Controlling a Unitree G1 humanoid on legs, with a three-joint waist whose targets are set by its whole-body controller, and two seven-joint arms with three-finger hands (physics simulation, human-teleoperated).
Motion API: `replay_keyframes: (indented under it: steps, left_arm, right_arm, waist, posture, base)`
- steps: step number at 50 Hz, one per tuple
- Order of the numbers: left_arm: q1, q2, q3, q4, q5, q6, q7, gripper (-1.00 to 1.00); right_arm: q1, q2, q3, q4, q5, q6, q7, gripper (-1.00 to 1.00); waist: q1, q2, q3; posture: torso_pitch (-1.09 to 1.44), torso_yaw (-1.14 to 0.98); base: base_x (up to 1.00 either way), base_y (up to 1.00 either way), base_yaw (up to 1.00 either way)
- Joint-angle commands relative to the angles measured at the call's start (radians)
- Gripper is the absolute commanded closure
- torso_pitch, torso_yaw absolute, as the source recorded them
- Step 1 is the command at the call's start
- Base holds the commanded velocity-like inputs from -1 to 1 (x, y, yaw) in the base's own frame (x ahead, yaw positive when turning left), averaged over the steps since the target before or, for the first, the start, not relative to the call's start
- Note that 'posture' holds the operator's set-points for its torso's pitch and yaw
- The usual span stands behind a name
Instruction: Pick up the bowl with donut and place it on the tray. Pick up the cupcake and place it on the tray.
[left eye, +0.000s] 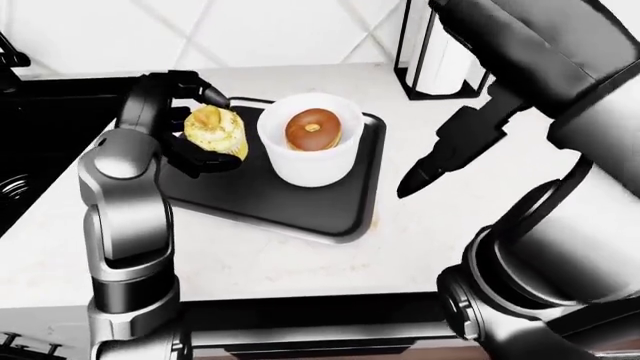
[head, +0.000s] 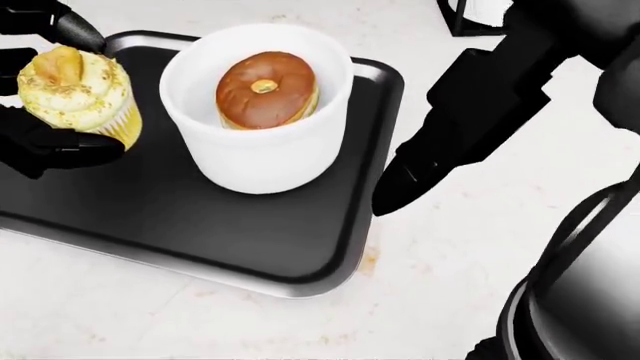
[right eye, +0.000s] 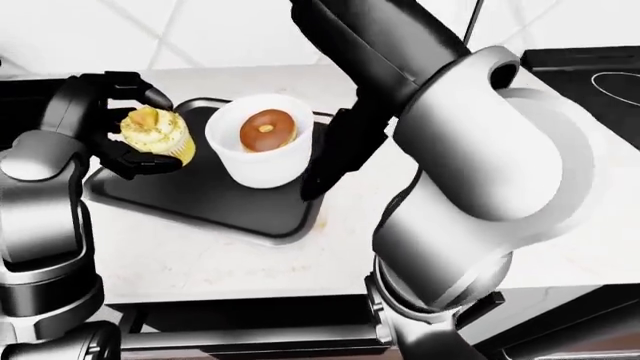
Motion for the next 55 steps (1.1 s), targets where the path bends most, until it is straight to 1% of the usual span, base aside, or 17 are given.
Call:
replay_keyframes:
  steps: [1, 5, 9, 23, 24, 28, 37, 39, 40, 41, 44, 46, 49, 51, 55]
  left_arm:
    - [-0.031, 0.014, 0.016, -0.024, -0.001, -0.041, 0.022, 1.00]
    - [-0.025, 0.010, 0.017, 0.003, -0.013, -0.063, 0.046, 1.00]
    - [-0.018, 0.010, 0.014, 0.032, -0.020, -0.082, 0.063, 1.00]
    - [0.011, 0.005, 0.003, 0.056, 0.004, -0.104, 0.058, 1.00]
    - [0.013, 0.006, 0.003, 0.059, 0.007, -0.110, 0.058, 0.93]
    - [0.019, 0.005, 0.005, 0.060, 0.015, -0.114, 0.057, 0.86]
    - [0.037, 0.006, 0.013, 0.073, 0.021, -0.133, 0.059, 0.84]
    - [0.043, 0.006, 0.014, 0.074, 0.023, -0.136, 0.058, 0.74]
    - [0.044, 0.006, 0.014, 0.072, 0.024, -0.134, 0.056, 0.73]
    - [0.047, 0.006, 0.013, 0.069, 0.025, -0.134, 0.055, 0.66]
    - [0.051, 0.006, 0.015, 0.072, 0.027, -0.138, 0.054, 0.61]
    - [0.054, 0.006, 0.015, 0.071, 0.029, -0.138, 0.053, 0.47]
    - [0.057, 0.004, 0.015, 0.074, 0.029, -0.145, 0.055, 0.43]
    - [0.060, 0.002, 0.017, 0.078, 0.028, -0.150, 0.057, 0.33]
    - [0.062, 0.002, 0.019, 0.082, 0.026, -0.155, 0.059, 0.27]
  right_arm:
    - [0.000, -0.002, -0.007, 0.002, 0.014, -0.020, -0.048, -1.00]
    - [0.027, -0.005, -0.009, 0.008, 0.033, -0.030, -0.075, -1.00]
    - [0.035, -0.009, -0.007, 0.004, 0.036, -0.027, -0.078, -1.00]
    - [0.035, -0.008, -0.007, -0.008, 0.031, -0.021, -0.071, -1.00]
    - [0.031, -0.009, -0.006, -0.009, 0.028, -0.018, -0.066, -1.00]
    - [0.031, -0.008, -0.006, -0.013, 0.027, -0.018, -0.064, -1.00]
    - [0.026, -0.007, -0.005, -0.018, 0.021, -0.014, -0.054, -1.00]
    - [0.024, -0.008, -0.006, -0.020, 0.019, -0.013, -0.050, -1.00]
    - [0.024, -0.008, -0.006, -0.020, 0.019, -0.014, -0.050, -1.00]
    - [0.025, -0.008, -0.007, -0.020, 0.020, -0.015, -0.051, -1.00]
    - [0.026, -0.009, -0.008, -0.020, 0.021, -0.015, -0.051, -1.00]
    - [0.027, -0.009, -0.007, -0.021, 0.021, -0.016, -0.052, -1.00]
    - [0.029, -0.009, -0.008, -0.020, 0.024, -0.018, -0.055, -1.00]
    - [0.027, -0.008, -0.005, -0.024, 0.018, -0.013, -0.048, -1.00]
    - [0.028, -0.008, -0.007, -0.023, 0.019, -0.015, -0.050, -1.00]
  waist:
    - [0.000, 0.006, -0.027]
    - [0.000, 0.007, -0.032]
    - [0.001, 0.008, -0.033]
    - [-0.001, 0.008, -0.035]
    - [-0.001, 0.008, -0.035]
    - [-0.002, 0.008, -0.036]
    - [-0.002, 0.010, -0.036]
    - [-0.002, 0.010, -0.036]
    - [-0.002, 0.010, -0.036]
    - [-0.002, 0.010, -0.036]
    - [-0.002, 0.010, -0.036]
    - [-0.002, 0.011, -0.036]
    - [-0.002, 0.011, -0.036]
    - [-0.002, 0.011, -0.036]
    - [-0.002, 0.011, -0.036]
  posture:
    - [0.00, 0.00]
    - [0.00, 0.00]
    - [0.00, 0.00]
    - [0.00, 0.00]
    - [0.00, 0.00]
    - [0.00, 0.00]
    - [0.00, 0.00]
    - [0.00, 0.00]
    - [0.00, 0.00]
    - [0.00, 0.00]
    - [0.00, 0.00]
    - [0.00, 0.00]
    - [0.00, 0.00]
    - [0.00, 0.00]
    - [0.00, 0.00]
  base:
    - [0.00, 0.00, 0.00]
    - [0.00, 0.00, 0.00]
    - [0.00, 0.00, 0.00]
    - [0.00, 0.00, 0.00]
    - [0.00, 0.00, 0.00]
    - [0.00, 0.00, 0.00]
    - [0.00, 0.00, 0.00]
    - [0.00, 0.00, 0.00]
    - [0.00, 0.00, 0.00]
    - [0.00, 0.00, 0.00]
    - [0.00, 0.00, 0.00]
    - [0.00, 0.00, 0.00]
    - [0.00, 0.00, 0.00]
    - [0.00, 0.00, 0.00]
    - [0.00, 0.00, 0.00]
